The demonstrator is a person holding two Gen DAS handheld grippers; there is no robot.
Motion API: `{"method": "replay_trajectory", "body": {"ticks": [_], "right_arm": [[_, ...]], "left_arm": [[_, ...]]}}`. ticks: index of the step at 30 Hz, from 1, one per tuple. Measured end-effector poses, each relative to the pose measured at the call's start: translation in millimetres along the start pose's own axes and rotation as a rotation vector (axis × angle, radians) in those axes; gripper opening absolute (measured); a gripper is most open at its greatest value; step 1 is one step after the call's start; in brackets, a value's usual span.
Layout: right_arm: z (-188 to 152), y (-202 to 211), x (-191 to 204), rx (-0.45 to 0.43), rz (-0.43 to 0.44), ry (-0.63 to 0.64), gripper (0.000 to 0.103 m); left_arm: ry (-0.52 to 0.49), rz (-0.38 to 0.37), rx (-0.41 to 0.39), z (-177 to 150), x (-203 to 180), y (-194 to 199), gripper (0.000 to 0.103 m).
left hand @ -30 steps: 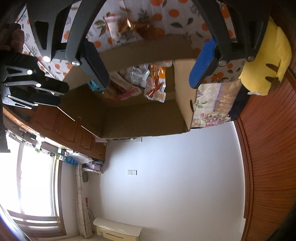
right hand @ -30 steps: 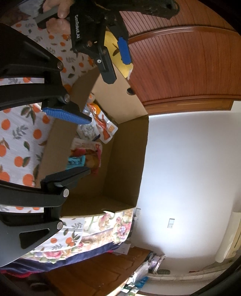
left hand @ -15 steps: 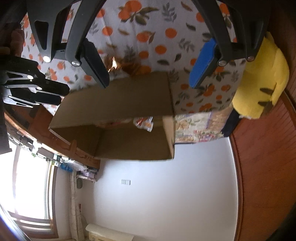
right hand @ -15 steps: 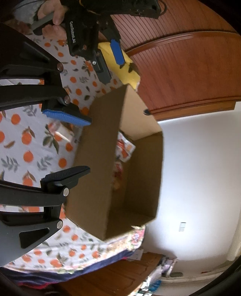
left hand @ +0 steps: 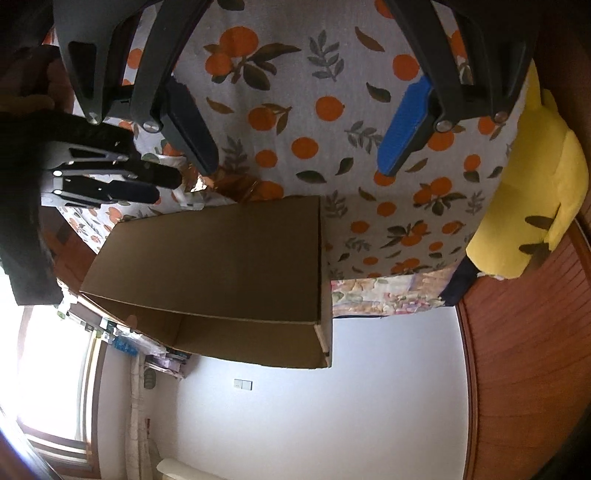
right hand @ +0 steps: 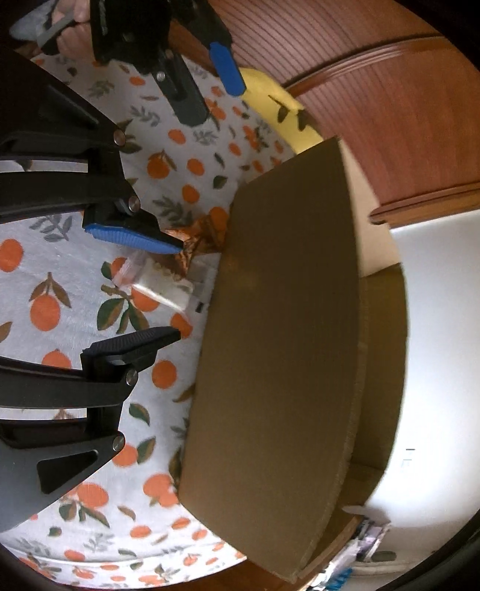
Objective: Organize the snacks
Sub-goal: 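Grasp the white bar with the right gripper while the left gripper grasps the copper foil wrapper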
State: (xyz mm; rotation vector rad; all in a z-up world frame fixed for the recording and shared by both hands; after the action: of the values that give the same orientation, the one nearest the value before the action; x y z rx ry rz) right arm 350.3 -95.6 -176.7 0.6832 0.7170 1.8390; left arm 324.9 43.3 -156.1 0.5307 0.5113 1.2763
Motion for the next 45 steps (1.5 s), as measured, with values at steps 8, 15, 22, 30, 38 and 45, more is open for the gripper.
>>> {"method": "replay_trajectory", "body": {"ticks": [8,15,22,30,38,45], "right_arm": [[-4.4,-17.4,-0.4,0.058,-0.011,0.012,0.041],[-8.5,-9.5,-7.6,0.061,0.005,0.015,0.019],[-23.9,15.1,-15.1,0.022,-0.042,0.065,0.02],[-29.4,18.7,-21.5,0.0,-0.037,0.064,0.02],[-32.4,23.4,-24.9,-0.017,-0.017,0.058,0.02],[-30.5,19.8,-22.4,-0.02,-0.016,0.056,0.02]], "left_arm": [[0.059,-0.018,0.026,0.5,4.5,-11.0,0.089],[0.116,-0.071,0.037,10.2,-13.9,-19.9,0.089],[0.187,-0.055,0.06,15.1,-25.4,-39.8,0.087],[0.268,-0.051,0.116,13.6,-32.7,-67.6,0.066],[0.193,0.044,0.178,10.6,-49.8,-85.1,0.063],[0.124,0.11,0.183,-1.3,-56.9,-79.3,0.047]]}}
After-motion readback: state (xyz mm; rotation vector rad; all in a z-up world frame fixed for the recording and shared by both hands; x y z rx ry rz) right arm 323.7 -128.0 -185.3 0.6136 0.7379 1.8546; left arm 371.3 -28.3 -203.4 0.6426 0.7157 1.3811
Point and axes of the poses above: each gripper's, at about its wrist camera, not at the fingertips, and y roughly against the way its jaws point, x to its left, z to its top, the point moved 4 cm from there along -y, roughly the way its jaws point, and after that the axes turned 1 degree about -y, right-handed, at the moved point
